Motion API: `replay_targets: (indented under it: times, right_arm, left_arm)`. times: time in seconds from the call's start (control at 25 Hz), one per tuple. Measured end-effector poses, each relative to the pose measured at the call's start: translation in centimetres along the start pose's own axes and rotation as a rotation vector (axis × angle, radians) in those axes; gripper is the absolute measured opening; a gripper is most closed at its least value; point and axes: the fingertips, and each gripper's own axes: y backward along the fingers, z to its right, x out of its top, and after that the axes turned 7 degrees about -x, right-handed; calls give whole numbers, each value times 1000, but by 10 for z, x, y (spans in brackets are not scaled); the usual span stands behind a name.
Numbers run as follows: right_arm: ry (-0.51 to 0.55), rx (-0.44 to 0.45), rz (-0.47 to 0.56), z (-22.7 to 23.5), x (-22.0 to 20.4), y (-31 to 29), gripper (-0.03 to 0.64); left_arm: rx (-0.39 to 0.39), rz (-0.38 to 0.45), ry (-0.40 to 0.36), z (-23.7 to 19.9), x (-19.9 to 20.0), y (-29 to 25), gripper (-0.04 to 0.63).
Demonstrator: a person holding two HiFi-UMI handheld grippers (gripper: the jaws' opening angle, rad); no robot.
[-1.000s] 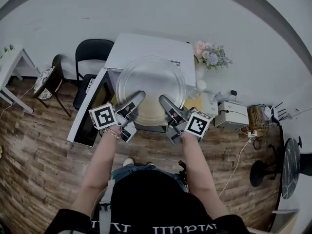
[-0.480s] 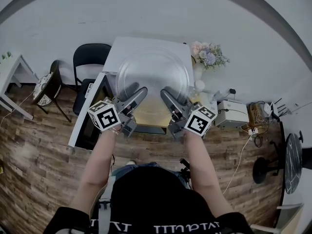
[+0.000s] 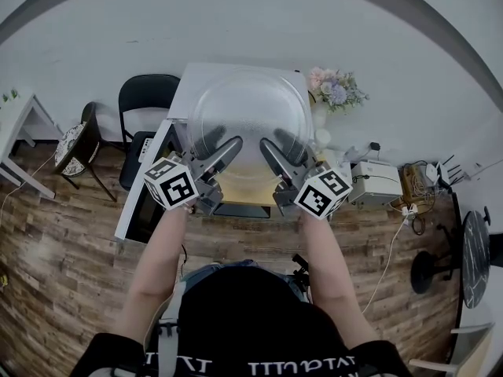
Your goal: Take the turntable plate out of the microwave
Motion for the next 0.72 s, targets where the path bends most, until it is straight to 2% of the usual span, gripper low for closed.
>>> replay_targets:
  times: [0.24, 0.72]
  right_arm:
    - [106, -7, 47, -8, 17, 2, 230]
    - [193, -10, 108, -12, 39, 6, 247]
  left_arm:
    - [6, 17, -59, 6, 9, -2, 279]
    - [-33, 37, -134, 19, 23, -14, 279]
